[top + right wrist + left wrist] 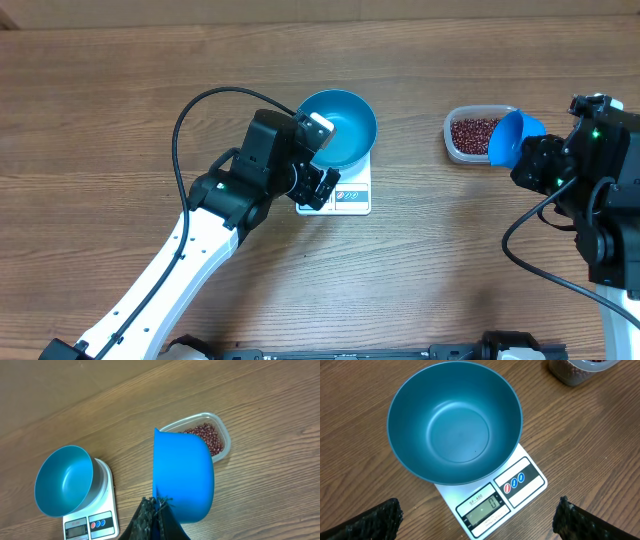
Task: Scoop item into bowl and weigh 150g on scale
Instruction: 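Lift the left gripper away from the scale and hold, then lower the blue scoop with the right gripper into the bean tub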
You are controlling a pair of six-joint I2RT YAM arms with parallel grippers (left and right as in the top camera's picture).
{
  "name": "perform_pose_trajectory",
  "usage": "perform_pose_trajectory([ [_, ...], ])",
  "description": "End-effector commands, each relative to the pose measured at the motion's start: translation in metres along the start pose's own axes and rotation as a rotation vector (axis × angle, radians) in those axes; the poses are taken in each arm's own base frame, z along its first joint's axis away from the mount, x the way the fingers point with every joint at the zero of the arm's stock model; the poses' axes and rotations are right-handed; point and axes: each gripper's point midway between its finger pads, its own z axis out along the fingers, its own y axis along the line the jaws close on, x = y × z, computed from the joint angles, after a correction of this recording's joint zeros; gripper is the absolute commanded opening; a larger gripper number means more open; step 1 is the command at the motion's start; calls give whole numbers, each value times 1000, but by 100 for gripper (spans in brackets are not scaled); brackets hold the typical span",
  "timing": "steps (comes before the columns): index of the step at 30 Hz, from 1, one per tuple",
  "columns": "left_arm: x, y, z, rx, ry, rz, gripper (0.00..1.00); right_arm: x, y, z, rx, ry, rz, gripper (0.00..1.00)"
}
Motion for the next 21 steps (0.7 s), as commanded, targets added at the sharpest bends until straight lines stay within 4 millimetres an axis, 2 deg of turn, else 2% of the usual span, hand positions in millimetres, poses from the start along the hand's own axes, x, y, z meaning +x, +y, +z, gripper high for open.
perform_pose_trajectory([
  [1, 0, 0, 0, 4, -3, -17, 99, -10, 2, -8, -7, -35, -1, 4],
  [14, 0, 0, 0, 4, -4, -17, 100, -9, 2, -2, -1, -18, 0, 4],
  [21, 0, 0, 0, 4, -3, -17, 100, -5, -2, 31, 33, 71, -34, 4],
])
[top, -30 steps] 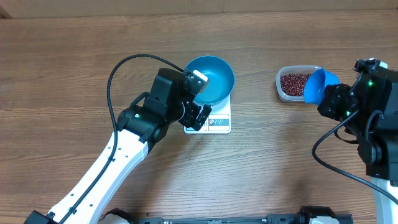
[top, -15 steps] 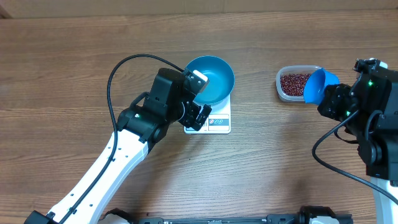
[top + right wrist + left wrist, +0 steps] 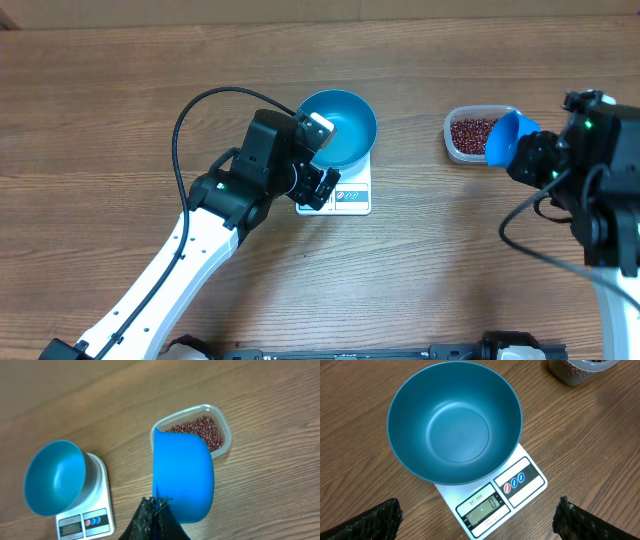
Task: Scoop item into bowl and weigh 150g on scale
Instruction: 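Lower the blue scoop with the right gripper into the bean tub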
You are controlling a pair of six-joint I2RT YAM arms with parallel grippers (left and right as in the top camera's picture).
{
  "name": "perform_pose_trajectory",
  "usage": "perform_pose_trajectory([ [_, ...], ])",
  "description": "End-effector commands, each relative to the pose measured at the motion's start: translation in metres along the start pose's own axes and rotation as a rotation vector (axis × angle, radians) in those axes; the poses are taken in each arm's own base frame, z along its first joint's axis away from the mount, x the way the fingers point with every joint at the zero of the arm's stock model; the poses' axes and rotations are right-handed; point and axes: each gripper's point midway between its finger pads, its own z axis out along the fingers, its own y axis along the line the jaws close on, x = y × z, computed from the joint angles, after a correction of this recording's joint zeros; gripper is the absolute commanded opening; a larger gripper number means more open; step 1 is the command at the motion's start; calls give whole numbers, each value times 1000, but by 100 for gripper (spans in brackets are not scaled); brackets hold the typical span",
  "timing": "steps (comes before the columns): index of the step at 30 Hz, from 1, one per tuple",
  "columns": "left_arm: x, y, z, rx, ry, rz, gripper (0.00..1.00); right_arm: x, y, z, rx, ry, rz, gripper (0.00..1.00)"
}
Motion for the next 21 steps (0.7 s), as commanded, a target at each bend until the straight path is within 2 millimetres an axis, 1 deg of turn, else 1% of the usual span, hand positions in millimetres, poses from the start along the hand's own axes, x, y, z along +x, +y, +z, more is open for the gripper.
perform_pose_trajectory([
  [1, 0, 0, 0, 4, -3, -17, 100, -11, 1, 14, 16, 19, -33, 4],
  [3, 0, 0, 0, 4, -3, -17, 100, -17, 0, 24, 35, 37, -50, 4],
  [6, 0, 0, 0, 4, -4, -17, 99, -33, -6, 35, 99, 56, -105, 4],
  [8, 0, 0, 0, 4, -3, -17, 100, -43, -15, 43, 171, 75, -145, 4],
  [11, 0, 0, 0, 4, -3, -17, 100, -52, -28, 52, 269, 110, -196, 4],
  [15, 0, 0, 0, 4, -4, -17, 99, -61, -38, 68, 344, 152, -273, 4],
  [19, 0, 0, 0, 4, -3, -17, 99, -66, -49, 84, 418, 160, -303, 4],
  [21, 0, 0, 0, 4, -3, -17, 99, -66, -48, 95, 412, 181, -359, 4],
])
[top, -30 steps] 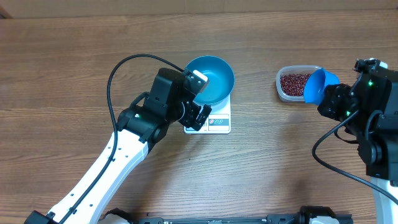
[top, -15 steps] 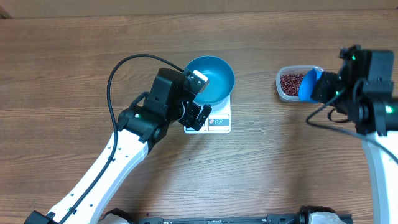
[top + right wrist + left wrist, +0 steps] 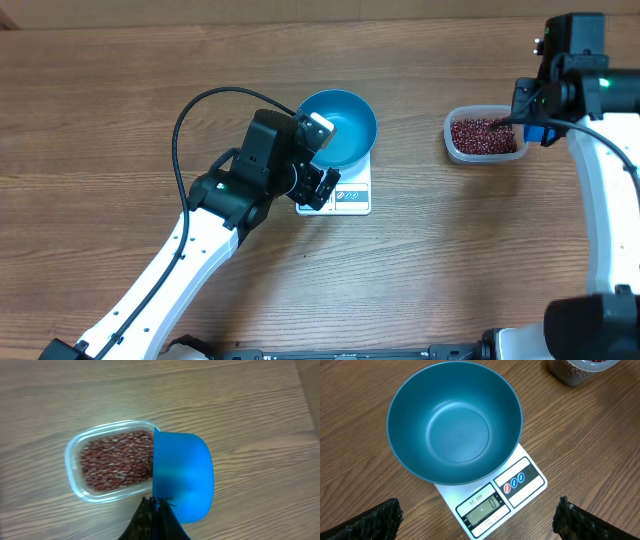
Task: Scoop item into bowl and weigh 150g on scale
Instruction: 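Lower the blue scoop with the right gripper into the bean tub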
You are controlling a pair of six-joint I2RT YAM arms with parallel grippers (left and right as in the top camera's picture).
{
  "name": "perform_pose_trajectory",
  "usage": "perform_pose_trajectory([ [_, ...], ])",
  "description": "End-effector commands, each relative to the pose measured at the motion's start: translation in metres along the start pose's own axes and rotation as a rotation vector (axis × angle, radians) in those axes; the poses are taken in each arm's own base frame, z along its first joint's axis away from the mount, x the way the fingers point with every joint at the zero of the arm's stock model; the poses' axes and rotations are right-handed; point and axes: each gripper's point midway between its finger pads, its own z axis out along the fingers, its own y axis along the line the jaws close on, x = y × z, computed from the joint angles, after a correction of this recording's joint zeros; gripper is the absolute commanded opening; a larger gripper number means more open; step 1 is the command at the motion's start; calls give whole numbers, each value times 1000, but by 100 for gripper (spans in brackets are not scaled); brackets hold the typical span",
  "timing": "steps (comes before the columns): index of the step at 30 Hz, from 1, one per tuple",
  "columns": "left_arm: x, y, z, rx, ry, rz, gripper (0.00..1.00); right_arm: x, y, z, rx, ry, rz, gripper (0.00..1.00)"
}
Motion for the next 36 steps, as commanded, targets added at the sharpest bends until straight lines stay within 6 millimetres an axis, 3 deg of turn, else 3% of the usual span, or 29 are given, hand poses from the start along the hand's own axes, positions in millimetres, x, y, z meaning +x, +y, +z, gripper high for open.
perform_pose_trajectory([
  [1, 0, 0, 0, 4, -3, -17, 100, -16, -6, 0, 56, -38, -76, 4],
  [9, 0, 0, 0, 4, -3, -17, 100, -23, 32, 15, 20, -53, -143, 4],
  [16, 0, 0, 0, 4, -3, -17, 100, -14, 59, 37, 5, 5, -204, 4],
  [36, 0, 0, 0, 4, -3, -17, 100, 0, 63, 72, 47, 101, -239, 4],
])
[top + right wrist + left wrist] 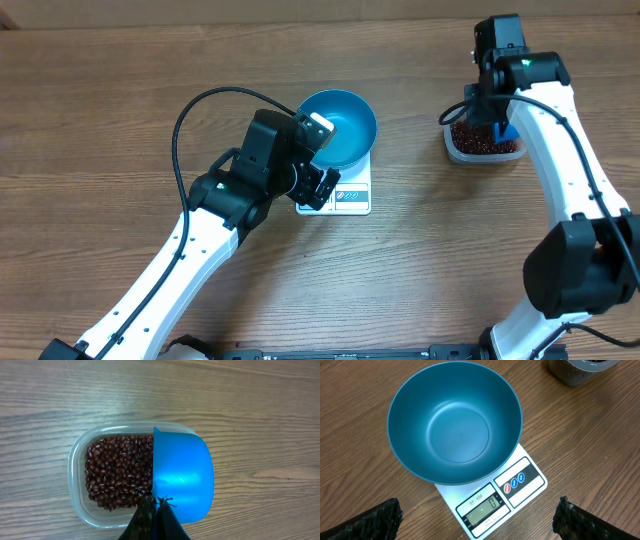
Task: Scoop item into bowl and weigh 150g on scale
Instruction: 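Lower the blue scoop with the right gripper into the bean tub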
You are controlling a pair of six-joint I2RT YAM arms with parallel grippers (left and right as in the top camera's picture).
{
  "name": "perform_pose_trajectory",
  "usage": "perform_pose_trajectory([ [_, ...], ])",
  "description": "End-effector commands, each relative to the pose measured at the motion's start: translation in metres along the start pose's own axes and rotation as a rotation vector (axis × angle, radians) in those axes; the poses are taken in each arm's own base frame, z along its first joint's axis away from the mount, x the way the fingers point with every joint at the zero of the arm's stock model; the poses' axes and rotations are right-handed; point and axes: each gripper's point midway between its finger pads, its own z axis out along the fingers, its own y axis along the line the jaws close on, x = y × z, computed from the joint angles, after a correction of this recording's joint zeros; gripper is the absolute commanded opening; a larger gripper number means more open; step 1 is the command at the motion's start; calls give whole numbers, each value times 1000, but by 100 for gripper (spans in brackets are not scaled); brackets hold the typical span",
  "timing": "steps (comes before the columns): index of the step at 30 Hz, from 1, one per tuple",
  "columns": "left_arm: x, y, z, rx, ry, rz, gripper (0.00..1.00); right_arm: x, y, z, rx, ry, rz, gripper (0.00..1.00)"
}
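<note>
An empty teal bowl [338,128] [455,422] rests on the white scale [350,198] [490,497], whose display reads 0. My left gripper [479,520] hovers open just in front of the scale, holding nothing. A clear tub of red beans [478,142] [119,476] sits at the right. My right gripper [156,510] is shut on a blue scoop [182,477] [507,131], which hangs directly over the tub's right half.
The wooden table [120,100] stretches bare to the left and in front. The left arm [200,240] runs diagonally from the near left edge toward the scale, with a black cable looping above it.
My right arm has moved left and over the bean tub, so the scoop now sits squarely above its right half. The left gripper, bowl and scale are unchanged.
The right gripper first held the blue scoop to the right of the tub, nearer the front. It then stood slightly closer, afterwards behind the tub at its right end, and now stands right over the beans. The left gripper stayed open by the scale throughout.
</note>
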Motion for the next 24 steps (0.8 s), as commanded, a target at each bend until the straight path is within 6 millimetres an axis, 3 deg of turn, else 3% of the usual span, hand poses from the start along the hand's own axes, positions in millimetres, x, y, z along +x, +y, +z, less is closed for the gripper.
perform_pose_trajectory([
  [1, 0, 0, 0, 4, -3, -17, 99, -4, -1, 5, 19, 13, -4, 4],
  [10, 0, 0, 0, 4, -3, -17, 100, 10, -3, 28, 82, 100, -40, 4],
  [24, 0, 0, 0, 4, -3, -17, 99, 16, 28, 28, -100, 123, -37, 4],
])
